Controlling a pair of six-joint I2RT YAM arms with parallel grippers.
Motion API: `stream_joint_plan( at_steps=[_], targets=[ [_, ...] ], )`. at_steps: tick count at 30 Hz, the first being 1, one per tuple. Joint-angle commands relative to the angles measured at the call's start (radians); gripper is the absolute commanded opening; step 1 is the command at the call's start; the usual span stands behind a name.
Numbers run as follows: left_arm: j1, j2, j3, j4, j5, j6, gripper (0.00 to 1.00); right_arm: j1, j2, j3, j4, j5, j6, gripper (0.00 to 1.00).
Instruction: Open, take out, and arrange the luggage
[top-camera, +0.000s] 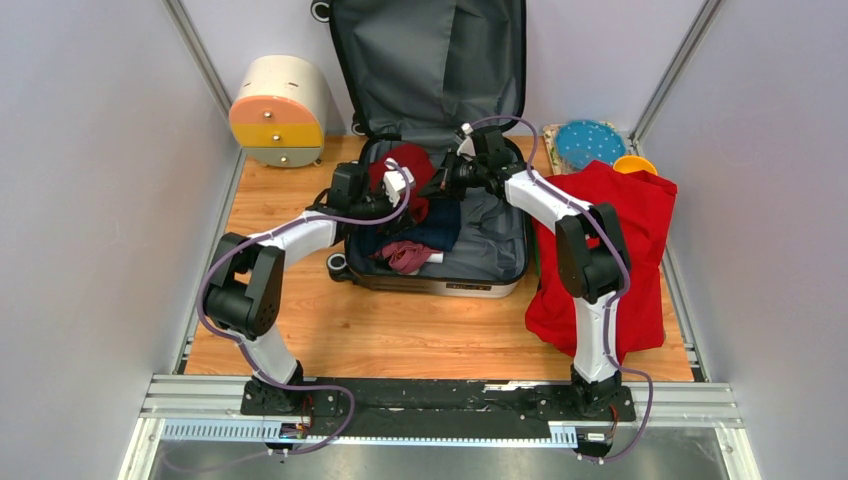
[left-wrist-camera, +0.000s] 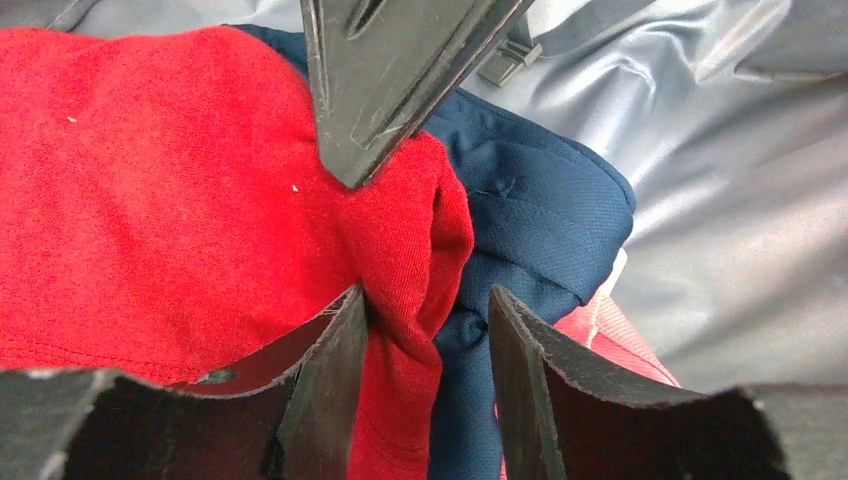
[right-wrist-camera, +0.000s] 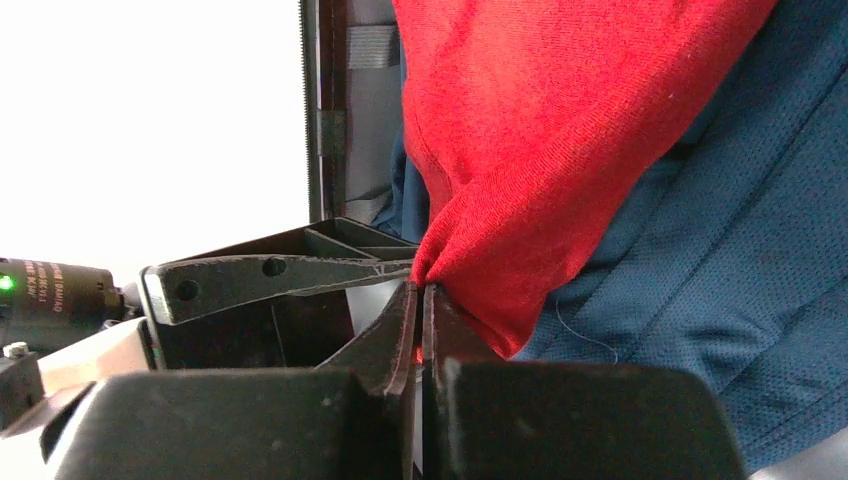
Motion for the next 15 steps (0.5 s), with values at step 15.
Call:
stream_joint_plan(
  at_steps=[15],
  targets=[
    [-0.053,0.048,-0.017,0.127,-0.157,0.008,0.56,0.000,-0.046,0.048,0.121,-0.051,0.134,0.00]
  ],
)
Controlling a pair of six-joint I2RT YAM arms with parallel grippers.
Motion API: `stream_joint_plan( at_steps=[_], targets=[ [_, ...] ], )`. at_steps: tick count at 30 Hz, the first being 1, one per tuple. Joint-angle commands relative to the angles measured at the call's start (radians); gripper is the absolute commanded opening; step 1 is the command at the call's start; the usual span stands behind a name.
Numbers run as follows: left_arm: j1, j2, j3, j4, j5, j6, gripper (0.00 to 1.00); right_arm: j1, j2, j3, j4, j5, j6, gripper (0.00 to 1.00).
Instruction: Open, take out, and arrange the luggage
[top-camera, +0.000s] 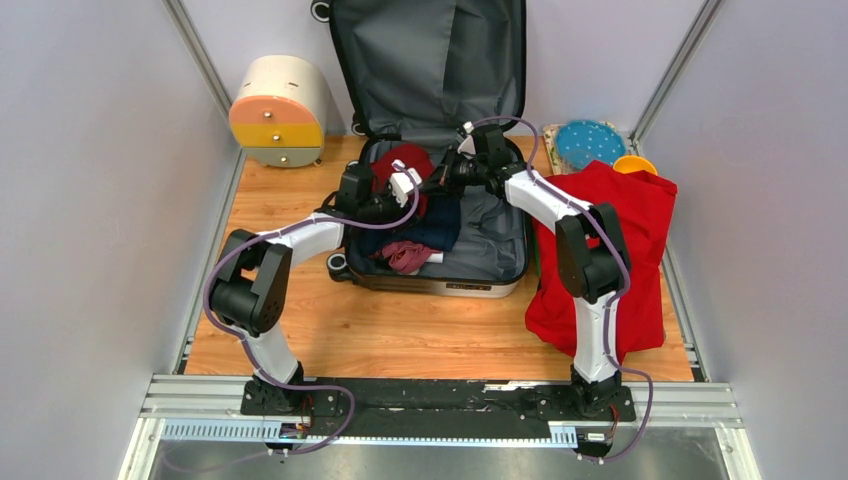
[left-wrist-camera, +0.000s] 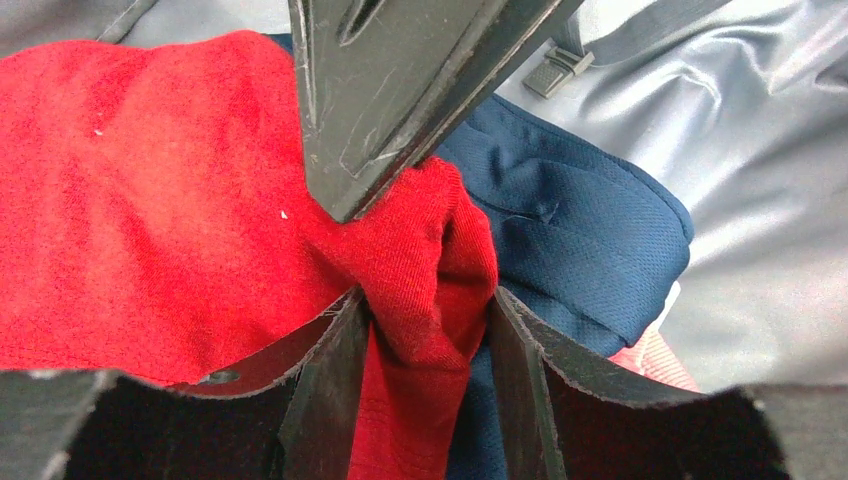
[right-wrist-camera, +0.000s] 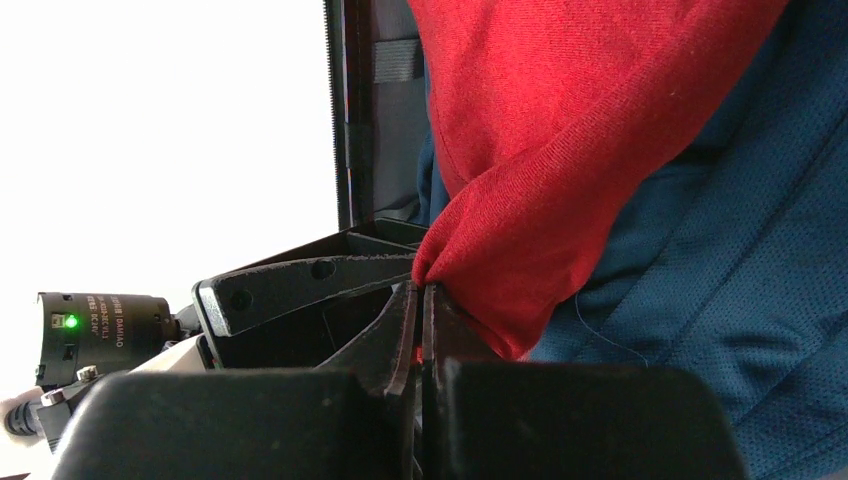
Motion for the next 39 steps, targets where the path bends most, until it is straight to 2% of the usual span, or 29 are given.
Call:
stream_joint_plan(
  at_steps=[1,6,9,10,12,13,14,15,18,20,21,24,25,27,28,31,32,33,35,39],
  targets=[
    [-0.008,0.020,0.000,0.032,-0.032,-0.006,0.56,0.001,-0.047,0.050,0.081,-0.040,0.050,0.00],
    [-0.021,0.030,0.000,0.038,-0.104,0.004,0.56,0.001,-0.045,0.042,0.119,-0.054,0.098,0.00],
    [-0.024,0.040,0.002,0.049,-0.156,-0.005,0.49,0.002,-0.047,0.042,0.131,-0.058,0.109,0.00],
    [-0.021,0.044,0.011,0.045,-0.167,-0.023,0.34,0.001,-0.050,0.038,0.131,-0.058,0.106,0.00],
    [-0.015,0.040,0.019,0.026,-0.155,-0.039,0.19,-0.007,-0.059,0.027,0.131,-0.060,0.087,0.00],
    [-0.010,0.025,0.019,0.025,-0.133,-0.055,0.05,-0.011,-0.064,0.019,0.131,-0.063,0.075,0.02],
    [0.001,0.014,0.022,0.018,-0.110,-0.065,0.01,-0.017,-0.074,0.015,0.128,-0.066,0.047,0.07],
    [0.005,0.005,0.025,-0.009,-0.063,-0.069,0.00,-0.034,-0.082,0.010,0.122,-0.067,0.032,0.22],
    [0.013,-0.038,0.060,-0.112,0.026,-0.030,0.00,-0.076,-0.122,-0.014,0.093,-0.061,-0.077,0.54],
    [0.019,-0.051,0.092,-0.200,0.081,0.001,0.00,-0.096,-0.151,-0.039,0.065,-0.066,-0.170,0.62],
    [0.021,-0.063,0.105,-0.228,0.094,0.035,0.00,-0.111,-0.194,-0.050,0.052,-0.064,-0.278,0.68],
    [0.037,-0.078,0.154,-0.302,0.123,0.070,0.00,-0.122,-0.299,-0.102,0.019,-0.061,-0.486,0.76],
    [0.042,-0.078,0.195,-0.323,0.131,0.081,0.00,-0.120,-0.332,-0.119,0.013,-0.063,-0.625,0.77],
    [0.048,-0.081,0.246,-0.406,0.175,0.113,0.00,-0.120,-0.382,-0.169,0.002,-0.090,-0.774,0.81],
    [0.048,-0.081,0.293,-0.441,0.193,0.131,0.00,-0.120,-0.431,-0.185,-0.011,-0.107,-0.910,0.82],
    [0.048,-0.094,0.345,-0.541,0.256,0.156,0.00,-0.123,-0.508,-0.244,-0.039,-0.182,-1.119,0.85],
    [0.048,-0.098,0.355,-0.592,0.298,0.168,0.00,-0.122,-0.527,-0.263,-0.039,-0.233,-1.246,0.85],
    [0.048,-0.104,0.362,-0.623,0.316,0.206,0.00,-0.120,-0.542,-0.284,-0.042,-0.265,-1.323,0.93],
    [0.047,-0.111,0.376,-0.701,0.353,0.248,0.00,-0.113,-0.573,-0.329,-0.035,-0.293,-1.467,0.94],
    [0.045,-0.143,0.369,-0.755,0.367,0.294,0.00,-0.028,-0.576,-0.338,-0.059,-0.249,-1.655,0.94]
  ],
)
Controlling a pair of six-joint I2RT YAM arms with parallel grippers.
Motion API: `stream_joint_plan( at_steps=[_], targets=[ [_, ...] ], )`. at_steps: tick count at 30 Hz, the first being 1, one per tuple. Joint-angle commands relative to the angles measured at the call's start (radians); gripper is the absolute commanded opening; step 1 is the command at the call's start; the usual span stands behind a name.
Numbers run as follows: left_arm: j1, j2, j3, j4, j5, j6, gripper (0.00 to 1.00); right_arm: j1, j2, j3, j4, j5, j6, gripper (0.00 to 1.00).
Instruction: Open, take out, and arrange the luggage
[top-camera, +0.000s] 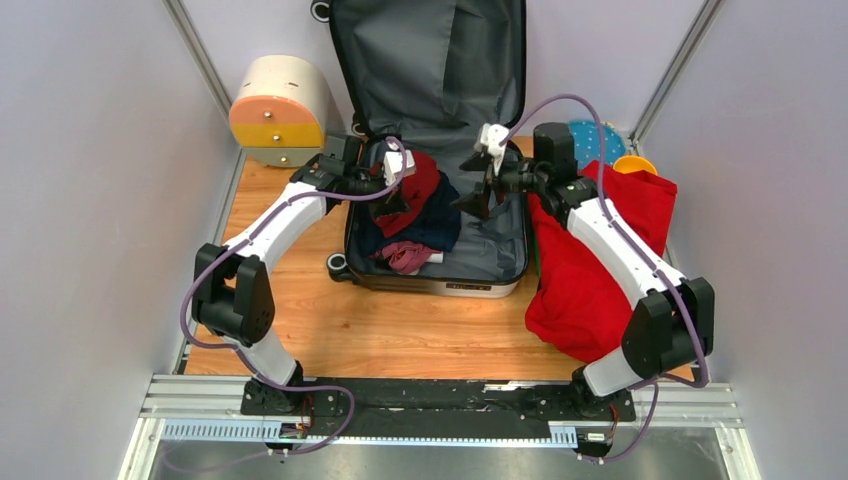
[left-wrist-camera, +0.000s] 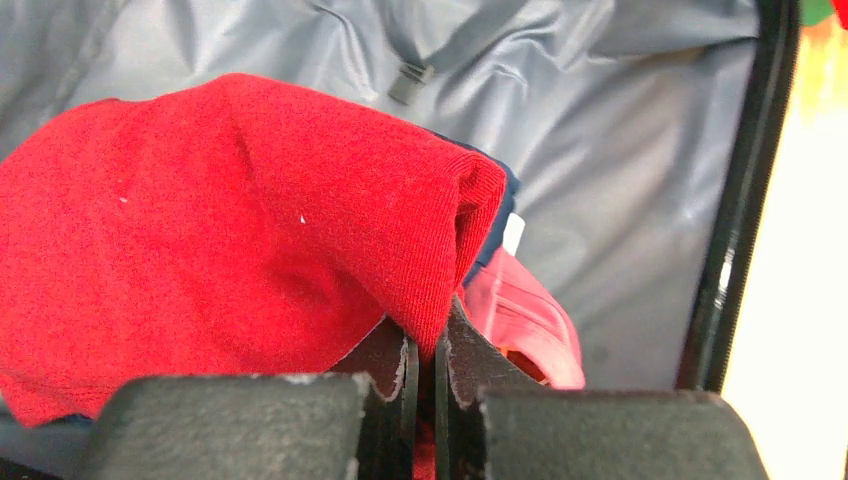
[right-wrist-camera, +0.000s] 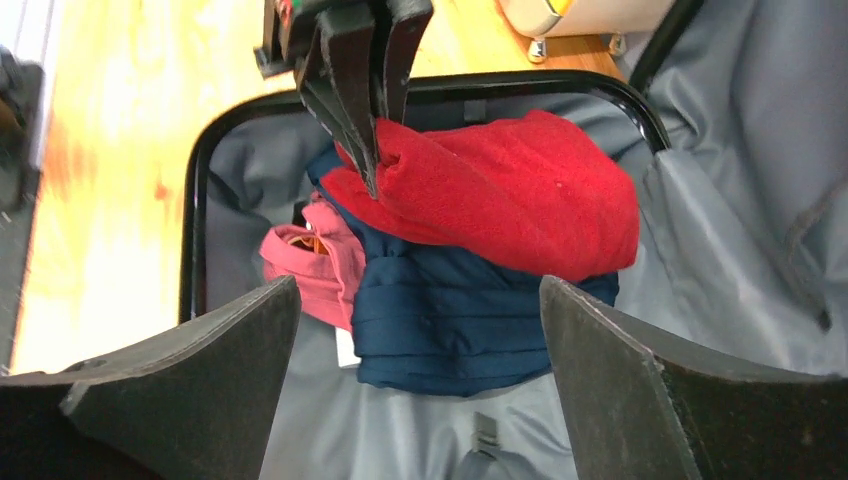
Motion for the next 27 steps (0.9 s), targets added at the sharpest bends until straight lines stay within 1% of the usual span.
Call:
stream_joint_plan(
  at_steps=[1,7,12,18,20,22,25,27],
  targets=[
    [-0.006,-0.083,0.026,-0.119,0.121,0.094,0.00,0.081,0.002,-0.028,-0.019,-0.002,-0.383,0.94],
    [-0.022,-0.126,0.020,-0.148,0.127,0.111,0.00,0.192,0.054,-0.031,0.075,0.050,-0.458,0.95],
    [-0.035,-0.152,0.020,-0.186,0.153,0.154,0.00,0.259,0.109,0.009,0.089,0.081,-0.530,0.94],
    [-0.042,-0.183,0.014,-0.218,0.172,0.202,0.00,0.267,0.160,0.038,0.015,0.080,-0.676,0.90],
    [-0.042,-0.191,0.015,-0.234,0.184,0.214,0.00,0.268,0.166,0.050,-0.047,0.068,-0.729,0.89],
    [-0.043,-0.201,0.011,-0.245,0.193,0.242,0.00,0.268,0.167,0.050,-0.074,0.054,-0.739,0.90],
    [-0.045,-0.217,-0.003,-0.251,0.210,0.271,0.00,0.267,0.170,0.052,-0.062,0.046,-0.711,0.93],
    [-0.046,-0.226,-0.008,-0.258,0.216,0.289,0.00,0.267,0.178,0.062,-0.057,0.032,-0.670,0.91]
  ],
)
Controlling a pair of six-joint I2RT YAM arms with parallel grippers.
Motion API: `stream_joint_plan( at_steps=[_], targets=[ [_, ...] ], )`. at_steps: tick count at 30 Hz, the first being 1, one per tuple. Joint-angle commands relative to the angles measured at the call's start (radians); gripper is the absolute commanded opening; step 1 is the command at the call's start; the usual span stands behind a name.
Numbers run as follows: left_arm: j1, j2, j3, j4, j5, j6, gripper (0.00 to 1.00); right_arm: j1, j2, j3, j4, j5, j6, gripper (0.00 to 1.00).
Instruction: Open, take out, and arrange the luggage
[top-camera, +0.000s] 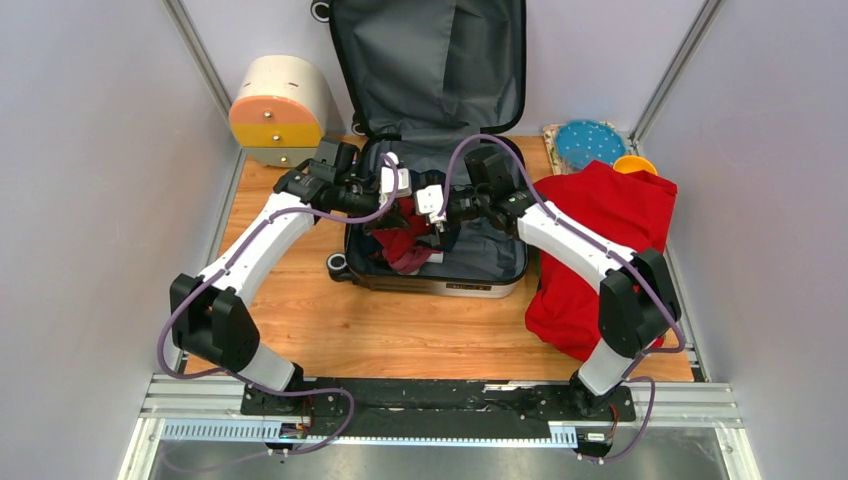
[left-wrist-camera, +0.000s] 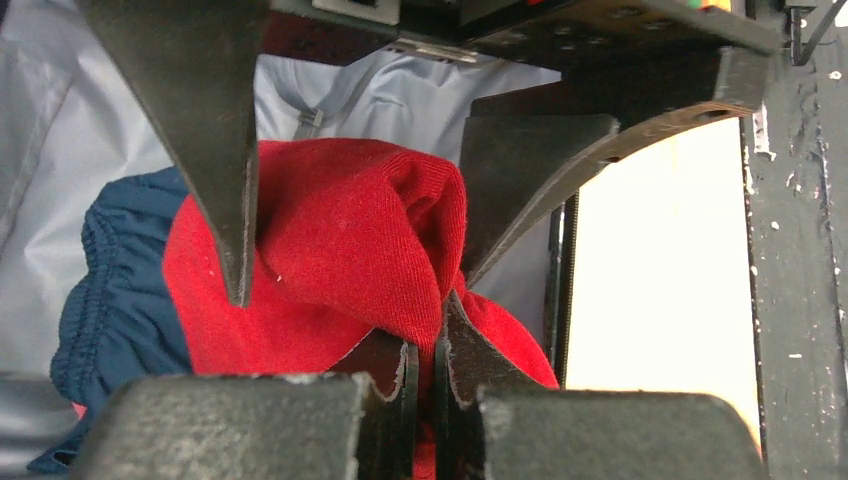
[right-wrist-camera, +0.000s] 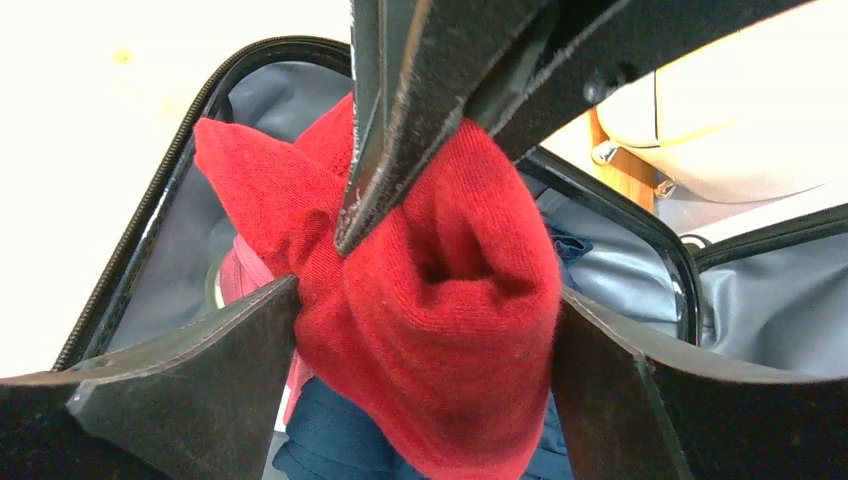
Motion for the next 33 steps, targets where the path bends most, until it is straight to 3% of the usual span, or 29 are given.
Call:
stream_joint_plan(
  at_steps=[1,5,9,11,14,15,17,18,20,26,33],
  targets=[
    [-0.012,-0.070,-0.004,0.002,0.092,0.089,0.00,0.001,0.014,0.059,-0.003,-0.046,0.017,0.89],
    [-0.014,-0.076,0.010,-0.024,0.124,0.121,0.00,0.010,0.029,0.085,-0.012,-0.066,0.040,0.71],
    [-0.014,-0.096,0.021,-0.037,0.124,0.151,0.00,0.011,0.038,0.098,-0.041,-0.040,0.017,0.41],
    [-0.014,-0.110,0.022,-0.031,0.109,0.140,0.01,0.008,0.032,0.096,-0.060,-0.025,0.014,0.33],
    [-0.015,-0.131,0.007,0.023,0.065,0.099,0.19,0.007,0.012,0.095,-0.077,-0.016,0.029,0.11],
    [-0.014,-0.147,-0.007,0.048,0.049,0.048,0.32,0.007,0.008,0.096,-0.075,-0.011,0.042,0.00],
    [-0.003,-0.163,-0.019,0.112,0.012,-0.024,0.41,-0.001,-0.006,0.105,-0.075,-0.004,0.098,0.00],
    [0.008,-0.183,-0.030,0.138,0.009,-0.056,0.58,-0.007,-0.011,0.110,-0.075,-0.002,0.124,0.00],
    [0.034,-0.205,-0.042,0.245,-0.006,-0.192,0.75,-0.028,-0.022,0.133,-0.069,0.004,0.175,0.00],
    [0.167,-0.275,-0.087,0.529,-0.073,-0.522,0.78,-0.125,-0.110,0.200,-0.069,-0.030,0.404,0.00],
    [0.181,-0.282,-0.116,0.562,-0.081,-0.583,0.79,-0.257,-0.299,0.231,-0.168,-0.080,0.491,0.00]
  ],
)
